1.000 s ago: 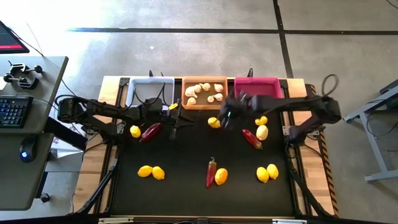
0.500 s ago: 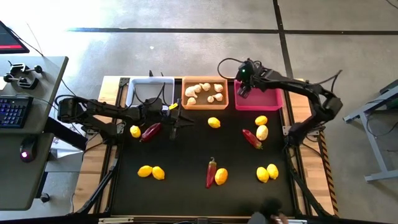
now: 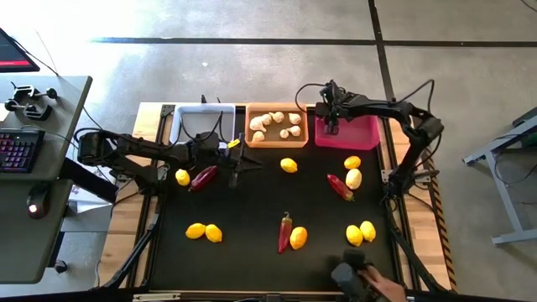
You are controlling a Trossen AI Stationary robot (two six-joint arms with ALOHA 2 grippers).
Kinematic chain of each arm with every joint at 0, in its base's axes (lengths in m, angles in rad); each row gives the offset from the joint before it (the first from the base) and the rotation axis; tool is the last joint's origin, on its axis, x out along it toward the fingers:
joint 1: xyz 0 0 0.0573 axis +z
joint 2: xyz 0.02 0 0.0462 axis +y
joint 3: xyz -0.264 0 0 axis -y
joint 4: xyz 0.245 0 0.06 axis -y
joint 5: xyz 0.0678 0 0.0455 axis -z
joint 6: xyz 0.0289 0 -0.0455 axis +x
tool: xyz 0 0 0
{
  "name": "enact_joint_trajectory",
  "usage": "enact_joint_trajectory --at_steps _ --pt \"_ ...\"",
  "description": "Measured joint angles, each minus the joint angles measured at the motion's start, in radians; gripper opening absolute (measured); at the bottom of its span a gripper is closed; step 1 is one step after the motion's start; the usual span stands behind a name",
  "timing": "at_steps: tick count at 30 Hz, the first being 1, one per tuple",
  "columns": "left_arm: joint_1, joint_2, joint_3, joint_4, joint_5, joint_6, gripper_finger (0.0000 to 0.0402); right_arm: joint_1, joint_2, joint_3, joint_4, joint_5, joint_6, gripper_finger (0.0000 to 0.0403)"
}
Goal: Sort produce into baskets
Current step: Put the yellow lemon into the pink bin
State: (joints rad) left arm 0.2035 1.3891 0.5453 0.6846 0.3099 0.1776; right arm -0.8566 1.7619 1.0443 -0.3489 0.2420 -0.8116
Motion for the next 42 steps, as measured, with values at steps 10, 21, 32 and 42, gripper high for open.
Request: enact_joint_trajectory --at_steps 10,21,32,42 --pt "0.0 0.0 0.0 0.0 0.0 0.0 0.0042 0.013 0.004 0.0 0.026 -0.019 0.027 0.0193" --pt "0.0 0.0 0.0 0.0 0.0 0.001 0.0042 0.046 -0.003 0.0 0.057 0.012 0.045 0.0263" --pt "0.0 0.0 0.0 0.0 0.0 0.003 0.0042 0.08 -0.058 0.003 0.062 0.006 0.076 0.0266" --pt "0.0 0.0 0.0 -0.002 0.0 0.002 0.0042 0.131 -0.138 0.003 0.014 0.156 0.142 0.0244"
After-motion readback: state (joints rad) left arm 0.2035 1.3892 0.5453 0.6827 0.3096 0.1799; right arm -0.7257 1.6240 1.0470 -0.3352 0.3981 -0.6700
